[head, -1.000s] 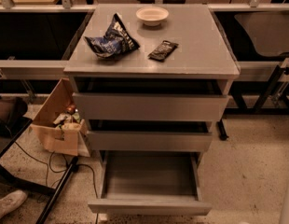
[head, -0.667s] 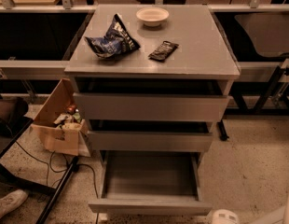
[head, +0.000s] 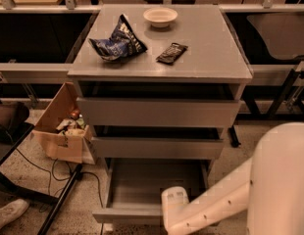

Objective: Open bottom drawer

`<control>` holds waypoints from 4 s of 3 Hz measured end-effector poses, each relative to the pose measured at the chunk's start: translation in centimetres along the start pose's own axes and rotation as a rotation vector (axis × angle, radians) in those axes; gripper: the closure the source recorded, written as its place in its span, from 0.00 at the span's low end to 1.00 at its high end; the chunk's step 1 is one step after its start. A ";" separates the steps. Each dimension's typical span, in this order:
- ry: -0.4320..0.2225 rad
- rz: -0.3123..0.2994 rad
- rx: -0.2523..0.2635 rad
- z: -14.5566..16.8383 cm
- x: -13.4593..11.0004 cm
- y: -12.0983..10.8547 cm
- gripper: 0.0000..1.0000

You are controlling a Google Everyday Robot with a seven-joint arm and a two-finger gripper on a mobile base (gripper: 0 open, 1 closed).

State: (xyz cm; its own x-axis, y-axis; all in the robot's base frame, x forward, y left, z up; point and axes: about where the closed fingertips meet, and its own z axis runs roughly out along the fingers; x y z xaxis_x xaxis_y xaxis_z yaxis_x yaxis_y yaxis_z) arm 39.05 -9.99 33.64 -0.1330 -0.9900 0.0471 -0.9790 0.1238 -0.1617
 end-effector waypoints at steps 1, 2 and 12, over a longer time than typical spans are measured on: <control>-0.049 -0.055 0.029 -0.4 -2.9 -2.6 0.00; -0.047 -0.055 0.028 -0.3 -2.8 -2.6 0.00; 0.030 0.161 -0.286 16.8 11.5 0.8 1.00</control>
Offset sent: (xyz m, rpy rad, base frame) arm 0.0302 0.0278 0.0066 0.0392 -0.0323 0.0657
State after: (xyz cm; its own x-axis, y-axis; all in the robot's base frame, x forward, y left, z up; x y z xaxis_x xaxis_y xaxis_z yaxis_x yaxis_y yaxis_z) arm 39.31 -22.41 17.44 -0.2898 -0.9543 0.0733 -0.9482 0.2967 0.1135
